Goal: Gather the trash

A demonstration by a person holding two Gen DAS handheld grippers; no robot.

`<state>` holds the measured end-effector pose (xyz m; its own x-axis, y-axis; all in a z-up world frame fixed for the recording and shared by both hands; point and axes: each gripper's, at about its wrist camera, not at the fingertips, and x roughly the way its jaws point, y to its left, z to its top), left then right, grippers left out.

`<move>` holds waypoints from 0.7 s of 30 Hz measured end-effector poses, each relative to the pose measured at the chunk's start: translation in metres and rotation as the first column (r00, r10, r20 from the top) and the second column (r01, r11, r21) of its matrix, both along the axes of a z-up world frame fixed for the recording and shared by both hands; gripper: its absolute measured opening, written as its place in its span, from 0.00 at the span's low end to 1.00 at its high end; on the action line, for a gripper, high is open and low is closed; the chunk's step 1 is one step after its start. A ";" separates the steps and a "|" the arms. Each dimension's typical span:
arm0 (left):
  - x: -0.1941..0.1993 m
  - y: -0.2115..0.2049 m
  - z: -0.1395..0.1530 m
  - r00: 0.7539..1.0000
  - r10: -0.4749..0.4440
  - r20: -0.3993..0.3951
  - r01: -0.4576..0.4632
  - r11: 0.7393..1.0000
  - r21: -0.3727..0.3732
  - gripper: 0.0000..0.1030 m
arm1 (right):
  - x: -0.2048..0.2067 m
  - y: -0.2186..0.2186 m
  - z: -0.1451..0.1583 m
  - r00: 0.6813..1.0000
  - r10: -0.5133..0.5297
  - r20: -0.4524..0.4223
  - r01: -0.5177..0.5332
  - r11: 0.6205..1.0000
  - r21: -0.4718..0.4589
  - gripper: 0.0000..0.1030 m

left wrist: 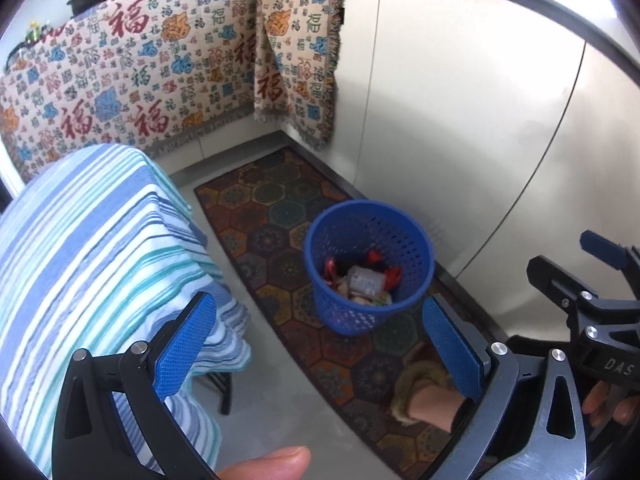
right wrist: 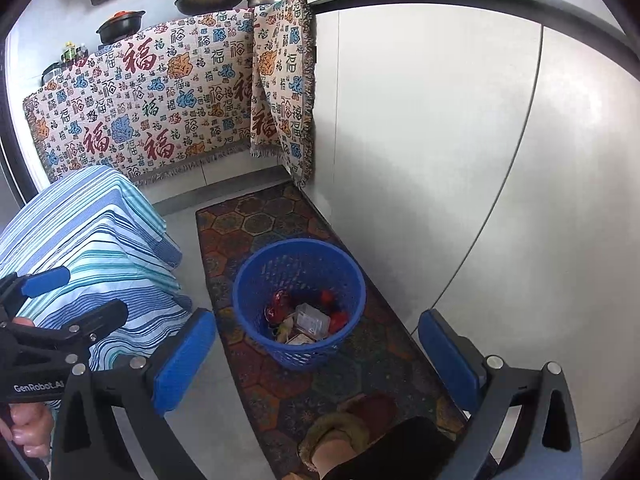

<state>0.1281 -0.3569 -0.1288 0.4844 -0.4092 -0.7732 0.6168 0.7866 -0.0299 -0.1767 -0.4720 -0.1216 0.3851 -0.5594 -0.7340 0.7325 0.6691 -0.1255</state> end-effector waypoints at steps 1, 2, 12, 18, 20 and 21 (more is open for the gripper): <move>-0.001 -0.001 0.000 1.000 0.003 0.009 -0.003 1.000 0.009 1.00 | 0.001 0.001 -0.001 1.000 0.002 -0.002 -0.002 1.000 -0.001 1.00; -0.001 0.000 0.000 1.000 0.006 0.014 -0.006 1.000 0.013 1.00 | 0.001 0.002 -0.001 1.000 0.005 -0.003 -0.005 1.000 0.000 1.00; 0.007 0.007 0.001 1.000 0.016 -0.018 -0.016 1.000 -0.003 1.00 | 0.005 0.003 -0.002 1.000 0.016 -0.002 -0.016 1.000 0.005 1.00; 0.006 0.005 0.001 1.000 0.014 -0.013 -0.014 1.000 -0.001 1.00 | 0.004 -0.001 -0.004 1.000 0.011 -0.003 -0.011 1.000 0.013 1.00; 0.006 0.004 0.001 1.000 0.012 -0.011 -0.012 1.000 0.001 1.00 | 0.004 -0.001 -0.004 1.000 0.012 -0.002 -0.011 1.000 0.012 1.00; 0.006 0.004 0.001 1.000 0.013 -0.011 -0.013 1.000 0.002 1.00 | 0.004 -0.001 -0.004 1.000 0.012 -0.001 -0.012 1.000 0.012 1.00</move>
